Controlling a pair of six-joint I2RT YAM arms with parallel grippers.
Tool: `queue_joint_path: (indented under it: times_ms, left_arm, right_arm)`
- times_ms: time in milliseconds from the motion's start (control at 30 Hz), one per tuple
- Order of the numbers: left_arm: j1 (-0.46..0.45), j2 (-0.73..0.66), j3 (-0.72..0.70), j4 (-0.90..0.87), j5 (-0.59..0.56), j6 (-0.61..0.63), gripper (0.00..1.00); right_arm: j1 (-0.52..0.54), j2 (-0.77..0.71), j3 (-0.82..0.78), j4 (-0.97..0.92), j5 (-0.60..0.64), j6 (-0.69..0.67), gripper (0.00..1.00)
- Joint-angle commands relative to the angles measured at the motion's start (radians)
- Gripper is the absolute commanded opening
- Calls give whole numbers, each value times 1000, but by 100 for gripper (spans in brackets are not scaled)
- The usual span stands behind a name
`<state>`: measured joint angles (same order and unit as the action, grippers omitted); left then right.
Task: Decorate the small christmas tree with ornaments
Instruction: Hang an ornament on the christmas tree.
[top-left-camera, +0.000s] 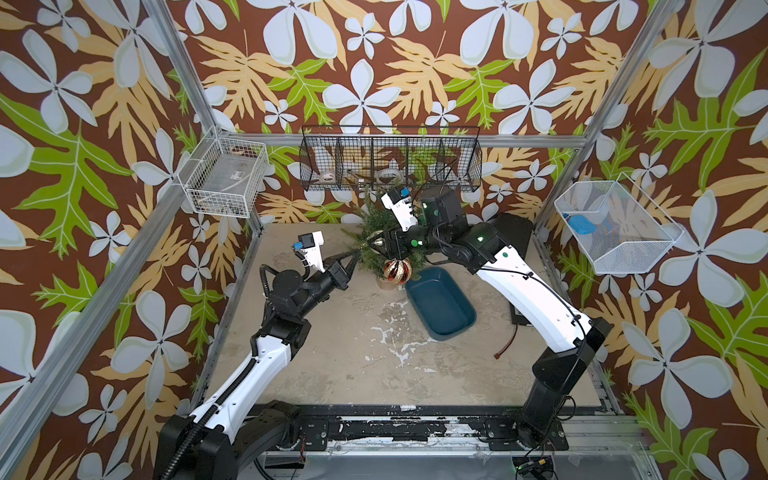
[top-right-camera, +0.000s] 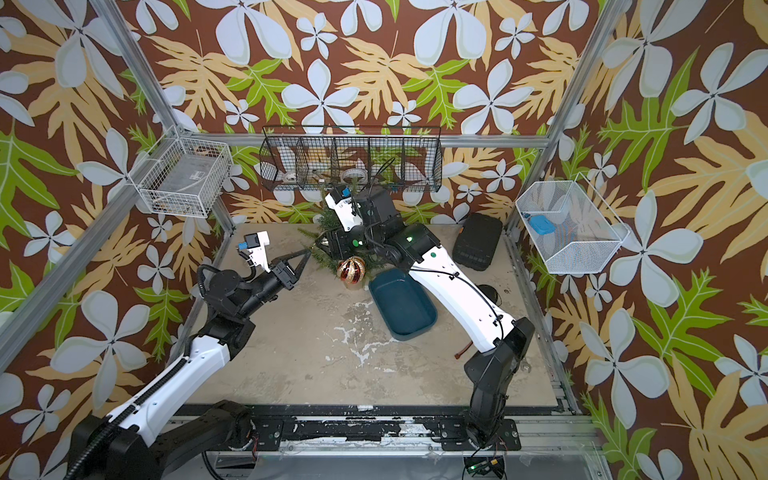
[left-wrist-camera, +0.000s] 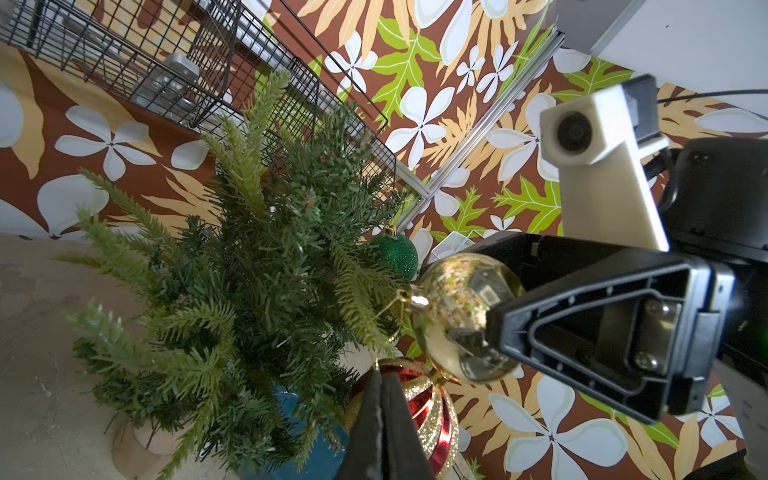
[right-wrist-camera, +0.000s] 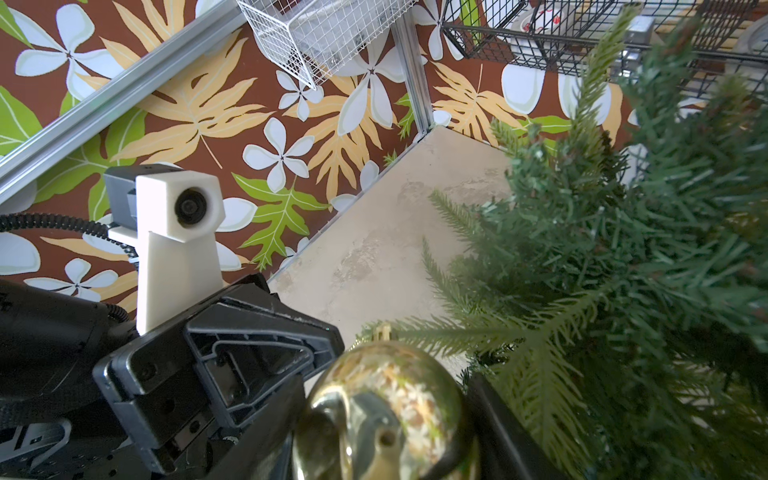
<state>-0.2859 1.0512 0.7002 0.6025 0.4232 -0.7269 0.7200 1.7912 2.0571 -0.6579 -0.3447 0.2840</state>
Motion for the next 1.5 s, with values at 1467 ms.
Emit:
queue_joint_path:
  times_ms: [1467]
  left_arm:
    - [-27,105,84,13,-21,26,8]
  right_arm:
    - [-1,-30,-28,-5,105,-34,61]
